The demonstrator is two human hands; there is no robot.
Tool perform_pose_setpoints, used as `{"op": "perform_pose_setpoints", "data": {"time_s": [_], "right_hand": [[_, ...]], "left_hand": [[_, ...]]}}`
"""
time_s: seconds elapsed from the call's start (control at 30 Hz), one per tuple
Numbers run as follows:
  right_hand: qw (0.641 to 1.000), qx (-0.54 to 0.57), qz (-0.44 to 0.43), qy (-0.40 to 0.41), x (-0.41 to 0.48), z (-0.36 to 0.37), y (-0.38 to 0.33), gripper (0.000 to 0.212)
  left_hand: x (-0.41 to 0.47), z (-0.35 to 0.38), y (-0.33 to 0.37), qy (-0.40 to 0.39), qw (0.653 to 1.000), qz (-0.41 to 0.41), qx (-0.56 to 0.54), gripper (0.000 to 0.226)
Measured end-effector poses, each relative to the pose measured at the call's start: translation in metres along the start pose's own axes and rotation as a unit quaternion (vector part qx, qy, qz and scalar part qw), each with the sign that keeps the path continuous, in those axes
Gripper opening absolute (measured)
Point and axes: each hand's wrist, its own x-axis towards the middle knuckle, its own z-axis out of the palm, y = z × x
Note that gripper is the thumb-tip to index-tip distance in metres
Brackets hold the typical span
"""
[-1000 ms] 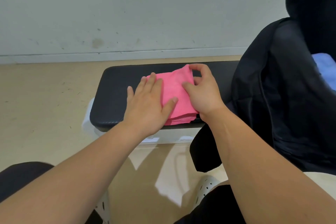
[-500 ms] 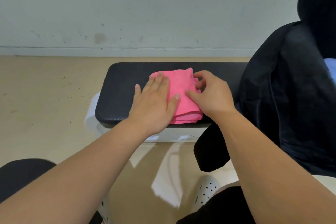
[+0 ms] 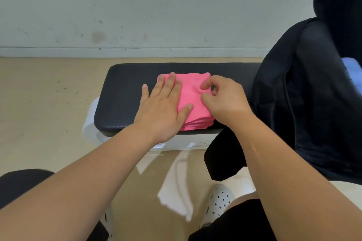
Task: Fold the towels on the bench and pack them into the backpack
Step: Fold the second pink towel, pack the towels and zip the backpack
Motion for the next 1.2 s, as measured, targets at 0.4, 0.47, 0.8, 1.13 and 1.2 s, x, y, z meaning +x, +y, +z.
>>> {"op": "perform_pose_setpoints", "data": {"time_s": [0.4, 0.47, 0.8, 1.13, 1.2], "right_hand": [[0.947, -0.279, -0.114, -0.112, 0.013, 0.024, 0.008, 0.055], [0.946, -0.263, -0.078, -0.170, 0.017, 0.025, 0.017, 0.057], [0.950, -0.304, -0.027, -0.070, 0.002, 0.016, -0.009, 0.055], [0.960, -0.252, 0.020, -0.121, -0.006, 0.003, -0.019, 0.088], [0.968, -0.198, -0.057, -0.141, -0.002, 0.004, -0.016, 0.110]], "left_hand": [[0.001, 0.013, -0.006, -0.051, 0.998, 0.021, -0.001, 0.086], [-0.003, 0.010, -0.008, -0.051, 0.998, 0.022, -0.020, 0.088], [-0.023, -0.017, -0.028, 0.057, 0.984, -0.152, -0.070, 0.068], [0.002, -0.039, -0.039, -0.028, 0.978, -0.134, -0.160, 0.042], [0.011, -0.045, -0.040, -0.034, 0.980, -0.080, -0.177, 0.036]]}}
